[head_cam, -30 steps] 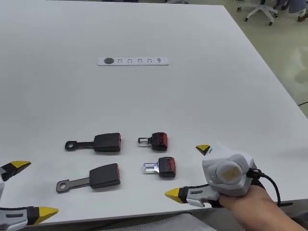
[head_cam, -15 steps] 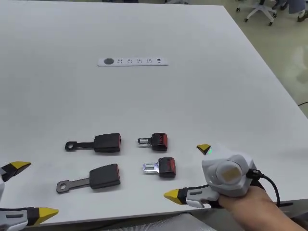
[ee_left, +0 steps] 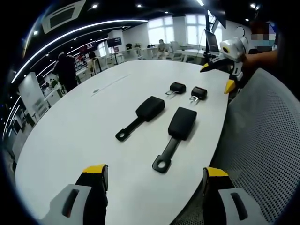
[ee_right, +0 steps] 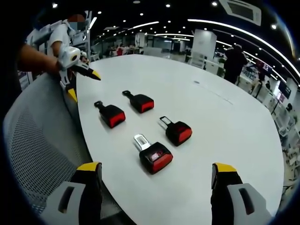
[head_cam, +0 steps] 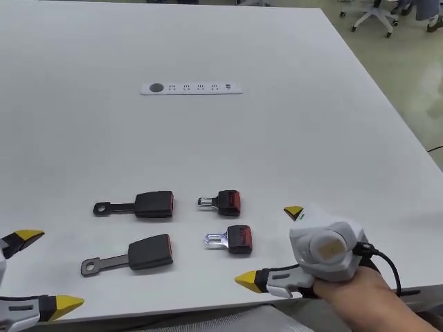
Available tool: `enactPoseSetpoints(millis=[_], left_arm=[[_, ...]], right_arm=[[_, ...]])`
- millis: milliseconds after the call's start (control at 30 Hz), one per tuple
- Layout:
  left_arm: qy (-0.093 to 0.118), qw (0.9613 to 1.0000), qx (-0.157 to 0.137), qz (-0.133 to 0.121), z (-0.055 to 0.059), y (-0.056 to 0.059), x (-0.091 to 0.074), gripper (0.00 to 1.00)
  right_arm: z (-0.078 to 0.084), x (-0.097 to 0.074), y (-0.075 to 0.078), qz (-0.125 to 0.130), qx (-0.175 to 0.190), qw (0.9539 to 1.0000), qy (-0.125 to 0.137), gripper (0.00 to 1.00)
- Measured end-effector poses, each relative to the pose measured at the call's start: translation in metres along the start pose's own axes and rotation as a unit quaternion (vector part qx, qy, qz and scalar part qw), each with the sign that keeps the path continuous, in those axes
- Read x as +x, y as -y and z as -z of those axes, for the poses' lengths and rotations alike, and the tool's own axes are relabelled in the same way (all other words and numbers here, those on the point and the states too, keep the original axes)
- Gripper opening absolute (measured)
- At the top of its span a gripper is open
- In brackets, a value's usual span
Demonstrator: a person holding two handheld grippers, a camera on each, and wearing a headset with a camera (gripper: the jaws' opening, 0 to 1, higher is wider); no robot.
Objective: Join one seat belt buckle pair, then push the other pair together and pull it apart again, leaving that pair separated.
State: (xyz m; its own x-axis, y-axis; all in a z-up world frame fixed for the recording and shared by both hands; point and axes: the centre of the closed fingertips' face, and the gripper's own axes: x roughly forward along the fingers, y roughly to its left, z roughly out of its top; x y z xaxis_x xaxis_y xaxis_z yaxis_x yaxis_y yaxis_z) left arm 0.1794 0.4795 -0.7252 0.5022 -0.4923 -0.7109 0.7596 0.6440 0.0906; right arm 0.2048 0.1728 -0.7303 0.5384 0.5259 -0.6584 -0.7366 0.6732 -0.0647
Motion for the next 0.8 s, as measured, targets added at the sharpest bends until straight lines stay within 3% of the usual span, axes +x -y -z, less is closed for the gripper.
enactPoseSetpoints(millis=[400,800], left_arm=[[-0.012,0.9998,0.016,0.007,0.0029,0.0044,-0.0001,0.84],[-0.026,0.9993,0.025,0.007,0.0062,0.0032,-0.001,0.82]], right_arm=[[0.0014,-0.0016,-0.0038,-0.009,-0.009,0.9999,-0.001,0.95],[-0.003,0.004,0.0025,-0.02,-0.021,0.9996,-0.004,0.89]])
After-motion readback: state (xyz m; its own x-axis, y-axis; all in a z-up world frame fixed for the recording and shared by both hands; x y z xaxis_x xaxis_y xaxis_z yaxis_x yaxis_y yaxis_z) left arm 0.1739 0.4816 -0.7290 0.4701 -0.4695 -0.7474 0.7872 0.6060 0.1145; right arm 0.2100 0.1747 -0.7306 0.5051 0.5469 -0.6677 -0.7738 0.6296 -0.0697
